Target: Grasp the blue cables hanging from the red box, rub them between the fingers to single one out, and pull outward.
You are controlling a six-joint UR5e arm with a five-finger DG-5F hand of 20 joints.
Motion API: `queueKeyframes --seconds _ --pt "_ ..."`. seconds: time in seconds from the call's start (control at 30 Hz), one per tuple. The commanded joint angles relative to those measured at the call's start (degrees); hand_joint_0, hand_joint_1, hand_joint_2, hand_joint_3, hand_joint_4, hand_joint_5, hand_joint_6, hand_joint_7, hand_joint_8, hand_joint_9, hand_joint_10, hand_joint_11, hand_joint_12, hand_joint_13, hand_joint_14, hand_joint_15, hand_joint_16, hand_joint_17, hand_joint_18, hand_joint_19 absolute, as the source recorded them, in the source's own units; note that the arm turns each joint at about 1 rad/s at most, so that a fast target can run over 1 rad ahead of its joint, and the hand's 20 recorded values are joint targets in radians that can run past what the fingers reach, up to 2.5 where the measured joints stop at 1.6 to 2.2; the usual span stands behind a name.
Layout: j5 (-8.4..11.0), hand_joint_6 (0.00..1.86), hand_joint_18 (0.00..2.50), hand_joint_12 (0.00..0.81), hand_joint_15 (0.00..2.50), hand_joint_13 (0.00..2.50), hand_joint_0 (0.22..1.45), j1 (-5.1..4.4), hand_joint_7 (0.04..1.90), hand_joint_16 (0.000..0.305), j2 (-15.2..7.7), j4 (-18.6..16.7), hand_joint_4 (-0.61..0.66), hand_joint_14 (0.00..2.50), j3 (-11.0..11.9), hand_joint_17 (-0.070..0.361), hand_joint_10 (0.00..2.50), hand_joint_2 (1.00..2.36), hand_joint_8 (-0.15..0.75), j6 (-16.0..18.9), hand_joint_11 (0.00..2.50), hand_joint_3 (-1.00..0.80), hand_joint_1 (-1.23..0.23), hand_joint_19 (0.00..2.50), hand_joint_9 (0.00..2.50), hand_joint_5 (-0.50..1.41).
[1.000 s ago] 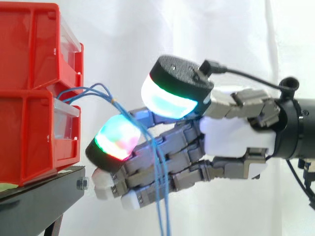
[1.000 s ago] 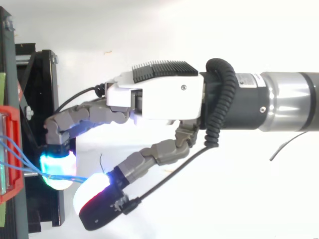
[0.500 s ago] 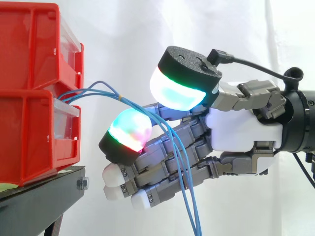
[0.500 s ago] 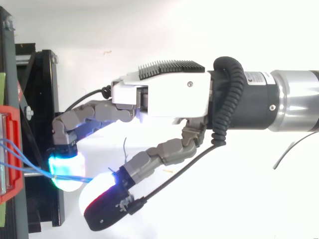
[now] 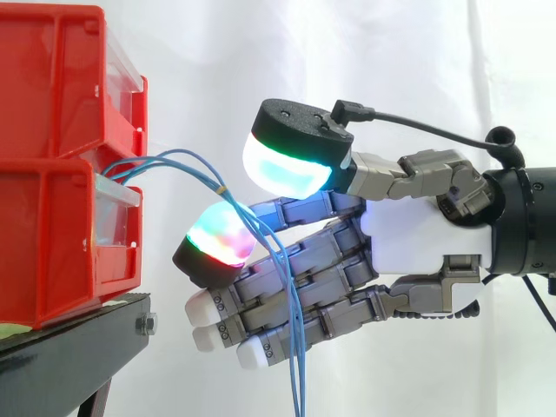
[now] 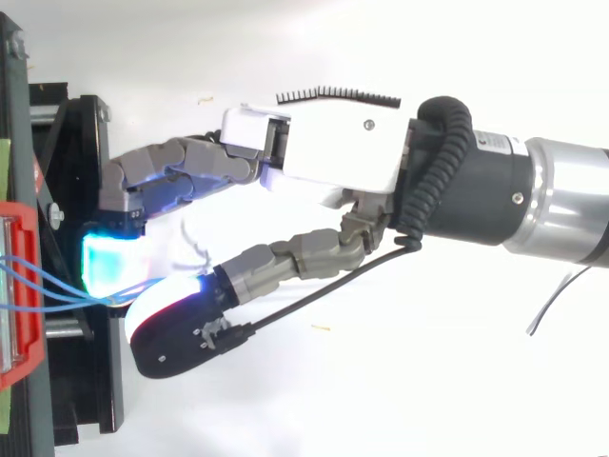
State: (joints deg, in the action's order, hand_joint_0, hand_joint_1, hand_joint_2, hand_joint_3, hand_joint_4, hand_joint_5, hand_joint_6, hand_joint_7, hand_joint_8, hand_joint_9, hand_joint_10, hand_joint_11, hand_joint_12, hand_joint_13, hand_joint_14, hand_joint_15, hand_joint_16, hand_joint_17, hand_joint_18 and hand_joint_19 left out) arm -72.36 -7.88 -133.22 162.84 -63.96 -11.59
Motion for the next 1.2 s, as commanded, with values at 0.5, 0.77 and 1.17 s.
queueKeyframes --seconds 0.5,0.77,1.17 --pt "0.73 0.74 0.50 0.369 0.15 0.42 0.63 -1.70 0.87 0.049 0.0 -1.5 0.25 0.01 0.0 0.110 0.00 1.01 0.341 0.1 0.19 -0.36 -0.73 0.21 0.63 -0.11" --pt "0.64 0.88 0.58 0.387 0.17 0.47 0.63 -2.05 0.74 0.052 0.0 -1.4 0.22 0.01 0.0 0.117 0.01 1.01 0.364 1.5 0.28 -0.21 -0.76 0.21 0.67 -0.15" --pt "0.47 0.86 0.59 0.373 0.19 0.49 0.61 -2.49 0.78 0.049 0.0 -1.1 0.23 0.01 0.0 0.110 0.01 1.01 0.363 10.4 0.29 -0.33 -0.72 0.26 0.73 -0.13"
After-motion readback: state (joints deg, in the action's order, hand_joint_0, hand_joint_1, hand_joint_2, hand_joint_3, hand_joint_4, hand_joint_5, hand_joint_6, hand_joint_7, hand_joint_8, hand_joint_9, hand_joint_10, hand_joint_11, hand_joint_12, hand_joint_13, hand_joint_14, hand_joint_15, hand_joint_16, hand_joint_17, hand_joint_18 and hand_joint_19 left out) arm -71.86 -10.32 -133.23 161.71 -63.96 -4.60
